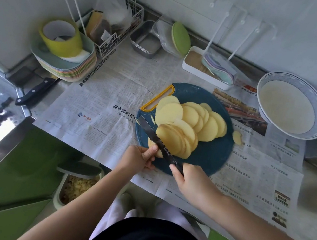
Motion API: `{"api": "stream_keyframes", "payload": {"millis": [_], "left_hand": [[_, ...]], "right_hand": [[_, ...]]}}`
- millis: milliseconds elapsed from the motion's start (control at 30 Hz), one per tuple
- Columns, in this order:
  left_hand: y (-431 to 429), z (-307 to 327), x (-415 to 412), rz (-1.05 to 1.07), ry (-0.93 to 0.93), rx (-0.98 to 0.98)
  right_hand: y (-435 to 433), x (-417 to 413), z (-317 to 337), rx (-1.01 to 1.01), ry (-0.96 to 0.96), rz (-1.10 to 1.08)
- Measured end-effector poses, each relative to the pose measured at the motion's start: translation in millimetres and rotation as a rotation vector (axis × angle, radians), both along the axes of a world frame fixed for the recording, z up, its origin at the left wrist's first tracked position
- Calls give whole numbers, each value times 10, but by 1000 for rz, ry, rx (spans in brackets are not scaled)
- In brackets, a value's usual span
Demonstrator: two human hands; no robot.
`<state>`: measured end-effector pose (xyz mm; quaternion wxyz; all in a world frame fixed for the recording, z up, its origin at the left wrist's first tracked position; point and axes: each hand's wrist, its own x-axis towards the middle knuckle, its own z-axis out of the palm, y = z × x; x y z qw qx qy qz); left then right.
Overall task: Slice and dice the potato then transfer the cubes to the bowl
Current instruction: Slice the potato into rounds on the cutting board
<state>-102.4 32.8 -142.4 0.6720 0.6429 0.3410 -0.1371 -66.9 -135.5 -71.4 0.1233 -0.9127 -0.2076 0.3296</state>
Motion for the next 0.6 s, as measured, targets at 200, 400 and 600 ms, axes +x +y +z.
{"api": "stream_keyframes", "payload": {"millis": [200, 400, 600], "left_hand": [[15, 42, -45, -15, -36, -20], [49, 11, -42, -45, -22, -15], [24, 22, -27, -85, -23, 6]], "right_hand": [[122, -49, -206, -33, -55, 54], [142, -53, -330, -11, -87, 50], [200, -55, -337, -12, -41, 0]]}}
